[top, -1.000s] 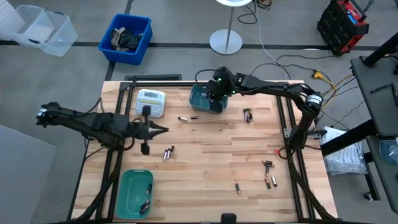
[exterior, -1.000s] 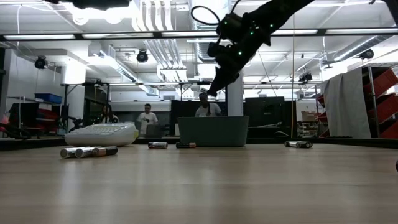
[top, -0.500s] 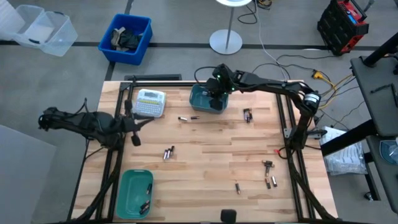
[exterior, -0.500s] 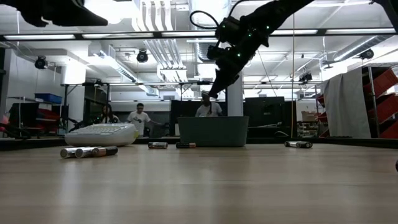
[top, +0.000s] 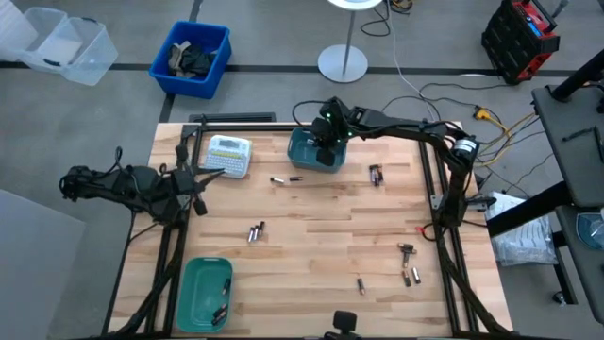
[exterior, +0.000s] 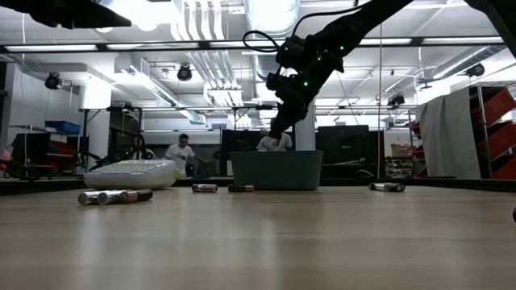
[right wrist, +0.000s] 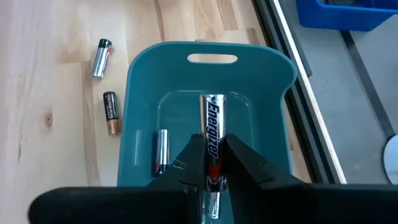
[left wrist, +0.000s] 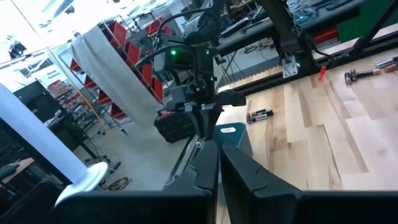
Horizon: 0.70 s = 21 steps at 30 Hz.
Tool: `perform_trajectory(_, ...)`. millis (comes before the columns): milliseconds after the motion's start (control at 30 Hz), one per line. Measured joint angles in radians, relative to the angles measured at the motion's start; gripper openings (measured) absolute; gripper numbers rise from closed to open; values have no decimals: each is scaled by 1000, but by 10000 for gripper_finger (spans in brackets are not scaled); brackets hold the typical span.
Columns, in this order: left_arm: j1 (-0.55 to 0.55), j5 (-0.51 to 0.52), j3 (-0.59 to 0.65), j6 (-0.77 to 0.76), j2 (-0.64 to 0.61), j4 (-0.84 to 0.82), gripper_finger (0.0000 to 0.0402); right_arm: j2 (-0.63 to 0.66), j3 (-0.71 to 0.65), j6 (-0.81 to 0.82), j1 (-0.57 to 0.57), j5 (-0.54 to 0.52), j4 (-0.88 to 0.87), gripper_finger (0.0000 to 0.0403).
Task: Sort batteries
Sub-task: Put the silver battery into the blue bin
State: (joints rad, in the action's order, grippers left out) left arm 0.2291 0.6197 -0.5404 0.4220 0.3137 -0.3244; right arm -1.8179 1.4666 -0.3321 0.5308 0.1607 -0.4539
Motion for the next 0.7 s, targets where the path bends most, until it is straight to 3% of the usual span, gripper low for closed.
perform_trajectory(367, 0, 0, 0, 38, -2, 2, 0, 0, 0, -18, 1, -1, 31, 33)
perform_trajectory(700, 0, 1, 0, 189, -6, 109, 0, 0, 0, -12, 0, -1, 42, 34)
